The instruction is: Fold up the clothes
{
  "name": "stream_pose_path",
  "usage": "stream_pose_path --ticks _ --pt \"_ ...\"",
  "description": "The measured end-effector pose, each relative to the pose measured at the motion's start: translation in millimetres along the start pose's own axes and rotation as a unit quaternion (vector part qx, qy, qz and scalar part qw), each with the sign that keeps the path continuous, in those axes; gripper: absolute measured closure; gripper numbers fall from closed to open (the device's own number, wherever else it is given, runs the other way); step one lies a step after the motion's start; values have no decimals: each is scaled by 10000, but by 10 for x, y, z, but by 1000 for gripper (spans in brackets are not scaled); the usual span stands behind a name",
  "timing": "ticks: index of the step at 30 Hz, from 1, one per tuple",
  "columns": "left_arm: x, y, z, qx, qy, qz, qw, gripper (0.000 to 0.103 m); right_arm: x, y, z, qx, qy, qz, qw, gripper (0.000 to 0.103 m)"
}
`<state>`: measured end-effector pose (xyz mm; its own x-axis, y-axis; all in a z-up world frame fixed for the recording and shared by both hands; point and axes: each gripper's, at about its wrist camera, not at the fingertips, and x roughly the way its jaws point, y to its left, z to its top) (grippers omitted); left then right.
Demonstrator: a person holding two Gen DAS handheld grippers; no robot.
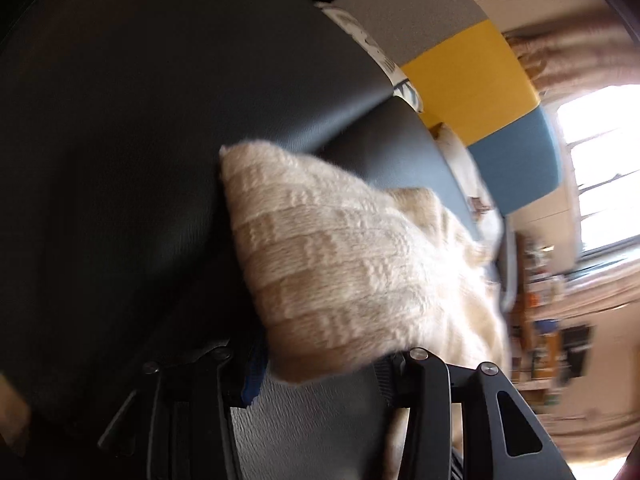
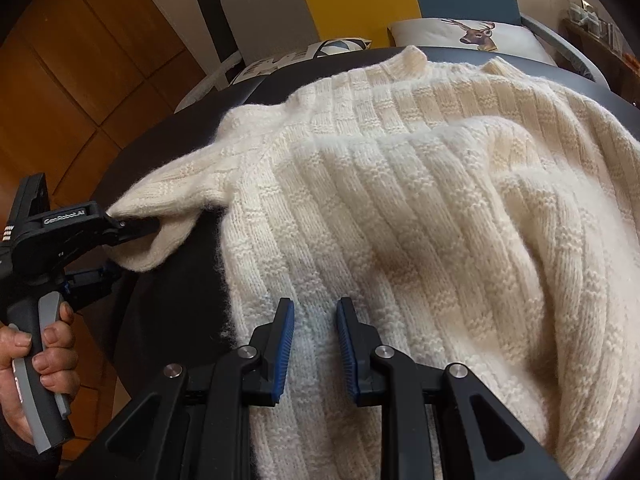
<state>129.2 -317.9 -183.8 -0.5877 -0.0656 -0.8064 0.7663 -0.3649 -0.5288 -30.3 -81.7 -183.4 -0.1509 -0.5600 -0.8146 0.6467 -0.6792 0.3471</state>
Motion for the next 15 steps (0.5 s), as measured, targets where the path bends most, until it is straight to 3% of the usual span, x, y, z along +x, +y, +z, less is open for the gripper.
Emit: stream_pose_path --ticks 1,5,7,9,11,12,14,15 --pt "4 -15 47 174 8 89 9998 92 -2 3 -3 -8 4 7 10000 81" --pt "-206 -265 267 1237 -171 294 9917 96 37 19 6 -51 75 -2 10000 81" --pt "-373 -402 385 1864 -327 437 9810 96 69 42 15 -94 136 -41 9999 81" --pt "-537 -618 467 2691 -469 733 9592 96 95 68 21 -166 188 -84 9996 81" --pt "-680 -847 521 3558 -588 1089 9263 96 92 74 62 -181 213 -109 9996 81" --pt "-744 -939 506 4067 -660 1341 9012 96 97 72 78 -148 213 -112 9996 81" --pt "-799 -1054 457 5053 -726 1884 8390 95 110 68 108 -74 213 -116 9997 81" --pt "-771 -1118 398 5565 -705 2184 7985 94 105 58 131 -37 219 -121 9997 81"
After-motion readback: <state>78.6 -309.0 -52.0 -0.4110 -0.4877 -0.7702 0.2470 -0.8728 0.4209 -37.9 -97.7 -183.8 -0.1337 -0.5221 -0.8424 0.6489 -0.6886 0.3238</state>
